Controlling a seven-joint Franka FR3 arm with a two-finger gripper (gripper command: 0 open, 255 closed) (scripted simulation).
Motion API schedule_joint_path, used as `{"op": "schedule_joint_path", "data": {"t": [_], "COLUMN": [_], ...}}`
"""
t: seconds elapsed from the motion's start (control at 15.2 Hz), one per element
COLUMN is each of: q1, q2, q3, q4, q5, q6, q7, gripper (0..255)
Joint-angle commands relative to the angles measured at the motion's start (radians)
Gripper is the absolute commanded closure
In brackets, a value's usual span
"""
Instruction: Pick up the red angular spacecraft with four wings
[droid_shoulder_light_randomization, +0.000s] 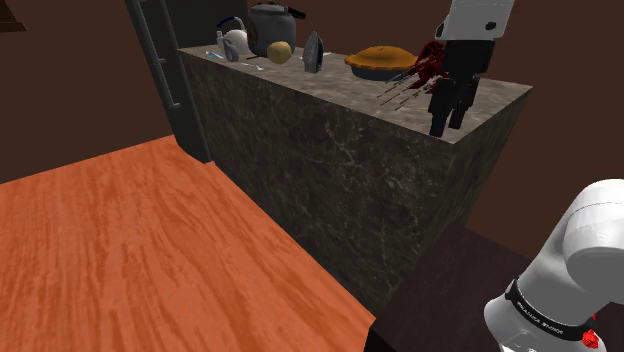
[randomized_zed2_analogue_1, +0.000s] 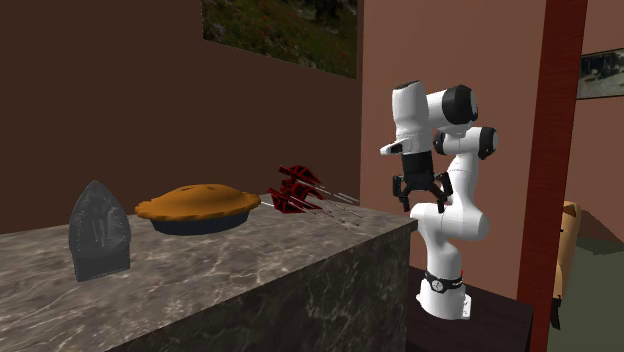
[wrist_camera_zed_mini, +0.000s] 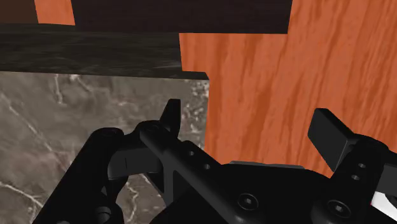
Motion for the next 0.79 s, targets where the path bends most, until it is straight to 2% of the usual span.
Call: {"op": "schedule_joint_path", "data": {"t": [0.0,0.4,0.73], "q1": [0.000,0.084,0.168], "q2": [0.000,0.100,0.234], "q3": [0.000,-0.175,-0.302], "q4": [0.000,0.142,0.307], "q5": [0.000,-0.166,-0.269], "q6": [0.000,-0.078,-0.109], "q7": [0.000,-0.452,-0.834], "gripper": [0,0,0]}}
